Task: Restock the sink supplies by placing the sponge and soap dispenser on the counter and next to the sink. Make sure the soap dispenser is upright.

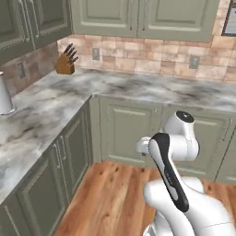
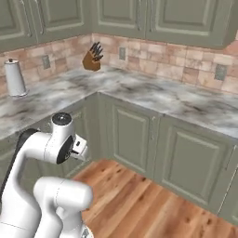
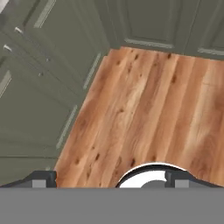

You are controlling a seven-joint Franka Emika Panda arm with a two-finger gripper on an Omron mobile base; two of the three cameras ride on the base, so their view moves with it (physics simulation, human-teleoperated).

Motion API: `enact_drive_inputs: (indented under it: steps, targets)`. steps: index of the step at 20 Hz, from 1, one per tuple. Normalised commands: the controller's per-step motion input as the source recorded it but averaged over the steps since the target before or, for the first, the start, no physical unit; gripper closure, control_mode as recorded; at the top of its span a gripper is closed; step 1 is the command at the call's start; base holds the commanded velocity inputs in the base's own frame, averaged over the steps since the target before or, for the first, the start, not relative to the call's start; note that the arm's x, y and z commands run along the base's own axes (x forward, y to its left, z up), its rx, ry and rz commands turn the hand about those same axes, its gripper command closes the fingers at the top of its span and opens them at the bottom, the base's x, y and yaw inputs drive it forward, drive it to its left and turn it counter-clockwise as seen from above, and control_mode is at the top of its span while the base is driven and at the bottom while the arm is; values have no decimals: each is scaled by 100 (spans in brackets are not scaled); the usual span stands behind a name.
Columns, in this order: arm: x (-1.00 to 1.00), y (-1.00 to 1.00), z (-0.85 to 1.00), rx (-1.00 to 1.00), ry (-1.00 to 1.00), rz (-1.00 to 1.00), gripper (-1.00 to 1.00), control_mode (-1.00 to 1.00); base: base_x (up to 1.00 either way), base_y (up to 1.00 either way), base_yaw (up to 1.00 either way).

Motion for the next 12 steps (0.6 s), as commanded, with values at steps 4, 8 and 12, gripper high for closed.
enact_drive_inputs:
  steps: [4, 8, 12]
  targets:
    - [0, 0, 0, 0, 0, 0, -100, 100, 31, -98, -52]
    - [0, 0, 0, 0, 0, 0, -100, 100, 24, -88, -58]
    - [0, 0, 0, 0, 0, 0, -100, 100, 26, -77, -61]
